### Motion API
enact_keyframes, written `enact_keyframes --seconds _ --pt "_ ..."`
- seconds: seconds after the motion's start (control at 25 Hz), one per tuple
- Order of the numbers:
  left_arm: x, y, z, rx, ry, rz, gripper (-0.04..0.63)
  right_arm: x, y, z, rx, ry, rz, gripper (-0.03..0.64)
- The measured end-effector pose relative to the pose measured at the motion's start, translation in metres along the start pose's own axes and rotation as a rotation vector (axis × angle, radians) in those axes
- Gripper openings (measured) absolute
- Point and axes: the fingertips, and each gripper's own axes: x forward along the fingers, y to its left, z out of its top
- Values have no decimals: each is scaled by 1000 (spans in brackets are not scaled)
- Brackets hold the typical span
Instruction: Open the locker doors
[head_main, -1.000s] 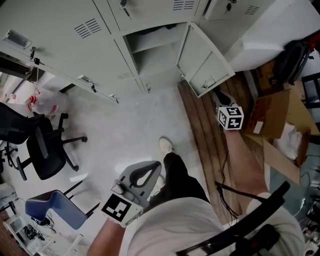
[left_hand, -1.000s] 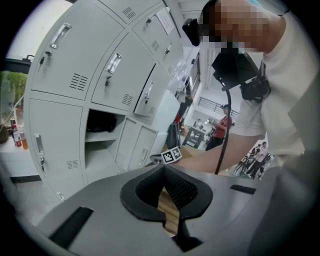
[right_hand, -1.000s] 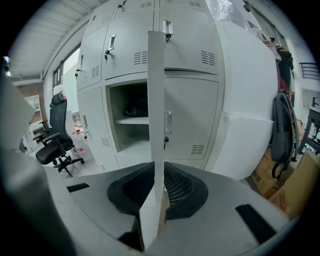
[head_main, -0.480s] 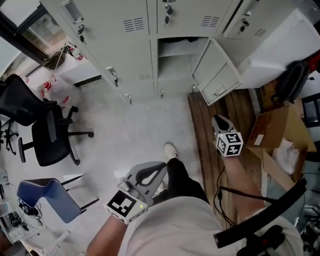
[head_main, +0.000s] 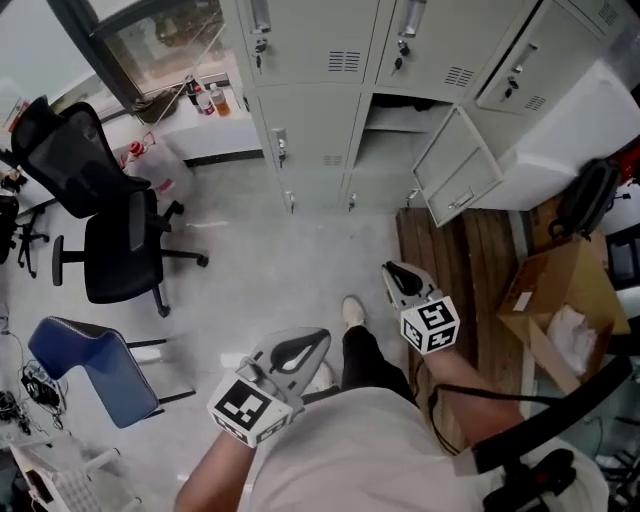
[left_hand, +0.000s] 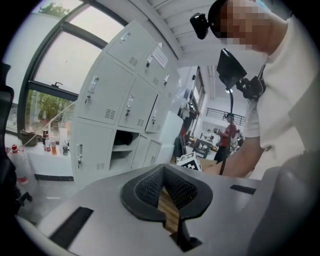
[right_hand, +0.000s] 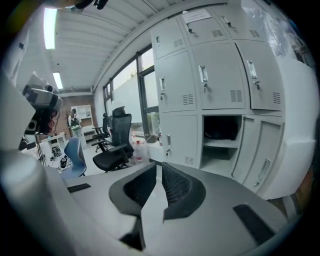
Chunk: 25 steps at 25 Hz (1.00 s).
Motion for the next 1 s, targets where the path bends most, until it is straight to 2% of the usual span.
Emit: enact_keyframes --seconds 0.2,0.44,0.76,1.0 --pt "-43 4 -8 4 -23 61 11 14 59 26 -42 -57 78 40" --pt "-69 25 -26 -51 -26 123 11 52 91 48 -55 -87 126 41" --pt "-51 84 -10 -99 -15 162 11 170 71 77 -44 -86 151 41" --pt "-23 140 6 -115 27 145 11 276 38 84 -28 -51 133 43"
